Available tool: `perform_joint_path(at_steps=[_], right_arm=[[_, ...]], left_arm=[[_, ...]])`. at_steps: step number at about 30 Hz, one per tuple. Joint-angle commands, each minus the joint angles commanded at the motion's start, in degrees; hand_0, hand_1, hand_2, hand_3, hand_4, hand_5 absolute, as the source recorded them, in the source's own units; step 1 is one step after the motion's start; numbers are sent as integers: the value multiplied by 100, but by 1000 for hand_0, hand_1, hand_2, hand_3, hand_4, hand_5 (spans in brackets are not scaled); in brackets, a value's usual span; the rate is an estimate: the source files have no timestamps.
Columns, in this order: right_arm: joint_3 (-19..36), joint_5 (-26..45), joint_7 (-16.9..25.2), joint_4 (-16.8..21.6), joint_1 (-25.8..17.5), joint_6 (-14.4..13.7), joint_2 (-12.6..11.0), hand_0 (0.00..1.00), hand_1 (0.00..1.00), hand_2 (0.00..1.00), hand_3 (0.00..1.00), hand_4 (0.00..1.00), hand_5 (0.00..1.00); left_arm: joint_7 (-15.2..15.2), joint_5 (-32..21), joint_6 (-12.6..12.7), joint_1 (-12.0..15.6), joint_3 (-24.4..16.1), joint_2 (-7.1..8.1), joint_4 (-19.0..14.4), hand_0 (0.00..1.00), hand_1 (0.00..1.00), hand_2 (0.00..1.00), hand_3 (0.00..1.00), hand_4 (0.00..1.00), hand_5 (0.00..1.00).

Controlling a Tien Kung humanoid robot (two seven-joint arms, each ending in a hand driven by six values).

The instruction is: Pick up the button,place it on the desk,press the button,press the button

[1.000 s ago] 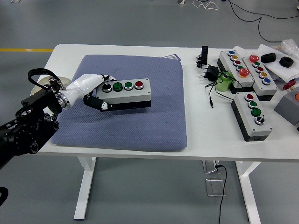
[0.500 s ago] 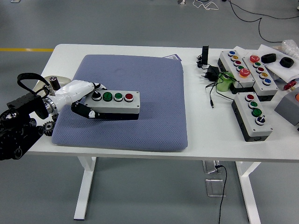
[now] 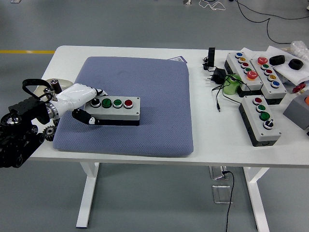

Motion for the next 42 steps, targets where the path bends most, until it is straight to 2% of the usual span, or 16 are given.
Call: perform_joint_path(at_steps=[1, 6, 7, 12, 13, 18, 19, 24, 25, 30, 31, 36, 37, 42], right_arm=[[0, 2, 0, 0, -4, -1, 0, 646, 593, 651, 633, 239, 255], [6, 2, -5, 0, -20, -2, 3, 646, 593, 651, 633, 239, 255], [2, 9, -4, 0, -24, -2, 3, 646, 593, 650, 633, 239, 255], [19, 1, -8, 0, -44, -1, 4, 646, 593, 650, 633, 239, 255], [26, -10, -11, 0, -46, 0, 4, 646, 592, 650, 633, 240, 256], [18, 11, -7, 0, -54, -4, 8, 646, 592, 650, 633, 240, 256], [20, 13, -6, 0, -55, -4, 8, 646, 591, 650, 632, 239, 258], [50, -19, -9, 0, -60, 1, 9, 646, 591, 650, 632, 239, 258], [57, -22, -8, 0, -60, 2, 9, 646, 591, 650, 632, 239, 258], [82, -36, -3, 0, -54, 7, 8, 646, 591, 650, 632, 239, 258], [80, -33, -2, 0, -54, 6, 8, 646, 591, 649, 632, 239, 257], [106, -61, 1, 0, -52, 10, 4, 646, 591, 649, 632, 239, 257], [99, -44, 4, 0, -54, 7, 5, 646, 590, 649, 632, 239, 257], [120, -71, 1, 0, -54, 12, 5, 646, 590, 649, 632, 239, 257]], left_arm=[[36, 65, -24, 0, -5, -2, -2, 552, 679, 697, 793, 524, 2], [92, 128, -107, 24, -62, 8, -55, 552, 679, 697, 793, 524, 2], [104, 124, -148, 37, -90, 16, -85, 644, 759, 797, 835, 562, 2], [210, 147, -440, 65, -182, 31, -191, 644, 759, 797, 835, 562, 2], [228, 140, -474, 67, -199, 26, -203, 845, 840, 885, 882, 659, 12], [292, 62, -594, 93, -293, 16, -274, 845, 840, 885, 882, 659, 12], [314, 58, -610, 94, -297, 10, -281, 987, 912, 957, 946, 676, 22], [422, 74, -751, 148, -415, 1, -390, 987, 912, 957, 946, 676, 22], [437, 81, -778, 162, -441, 7, -425, 998, 966, 998, 992, 703, 58], [468, -7, -849, 288, -729, 57, -720, 998, 966, 998, 992, 703, 58], [448, -21, -842, 331, -831, 72, -830, 998, 994, 998, 998, 690, 76], [423, 84, -1051, 546, -1254, 208, -1488, 998, 994, 998, 998, 690, 76], [438, 120, -1117, 598, -1329, 251, -1648, 998, 998, 998, 998, 658, 64], [590, 133, -1264, 820, -1733, 341, -2345, 998, 998, 998, 998, 658, 64]])
